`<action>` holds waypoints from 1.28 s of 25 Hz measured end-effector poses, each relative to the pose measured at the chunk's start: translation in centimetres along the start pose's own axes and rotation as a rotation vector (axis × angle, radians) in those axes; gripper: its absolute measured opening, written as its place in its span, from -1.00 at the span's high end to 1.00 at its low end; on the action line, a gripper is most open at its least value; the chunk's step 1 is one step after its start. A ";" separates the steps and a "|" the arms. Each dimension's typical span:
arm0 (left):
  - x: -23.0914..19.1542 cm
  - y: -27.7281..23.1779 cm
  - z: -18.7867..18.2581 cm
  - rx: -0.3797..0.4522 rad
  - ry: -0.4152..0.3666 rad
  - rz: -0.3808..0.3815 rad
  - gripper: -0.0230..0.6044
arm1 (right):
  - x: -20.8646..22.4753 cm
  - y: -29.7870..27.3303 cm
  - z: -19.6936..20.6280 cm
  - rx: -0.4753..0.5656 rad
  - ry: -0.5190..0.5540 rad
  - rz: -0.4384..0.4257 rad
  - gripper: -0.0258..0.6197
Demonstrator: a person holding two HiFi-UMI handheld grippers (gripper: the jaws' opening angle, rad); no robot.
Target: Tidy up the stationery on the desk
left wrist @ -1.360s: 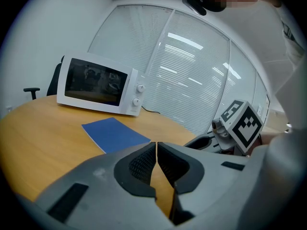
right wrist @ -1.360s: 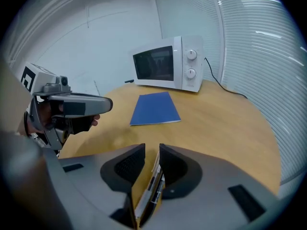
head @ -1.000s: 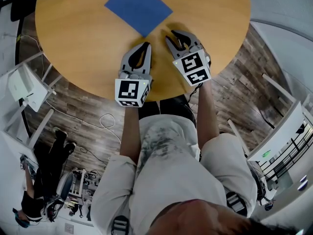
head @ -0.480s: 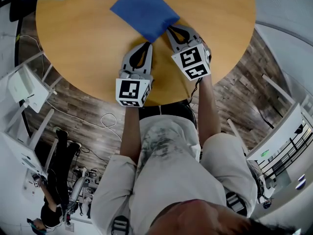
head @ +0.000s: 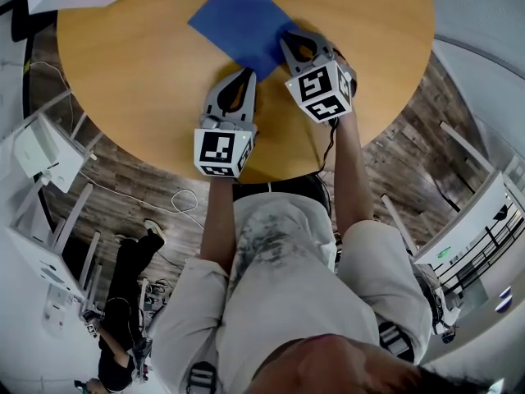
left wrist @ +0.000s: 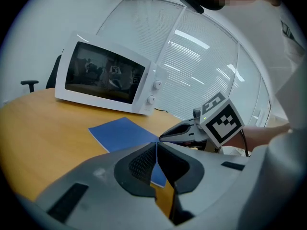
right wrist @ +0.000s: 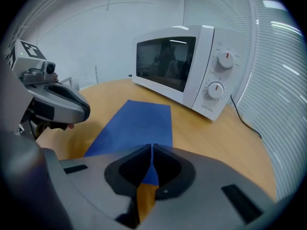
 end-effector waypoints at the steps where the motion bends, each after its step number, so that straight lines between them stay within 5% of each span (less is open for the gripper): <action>1: -0.2 -0.1 -0.1 -0.002 0.000 0.001 0.87 | 0.0 -0.3 0.0 -0.009 0.004 -0.007 0.70; 32: 1.5 1.9 0.7 0.005 -0.016 -0.005 0.87 | -4.8 2.3 2.6 -0.124 -0.083 -0.004 0.72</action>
Point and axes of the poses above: the fingertips, and each gripper's own axes: y backward along the fingers, x to its right, z out of its underside, the point moved 6 cm from there along y, backward along the fingers, and after that the axes turned 10 degrees about z, right-handed, at the moved point
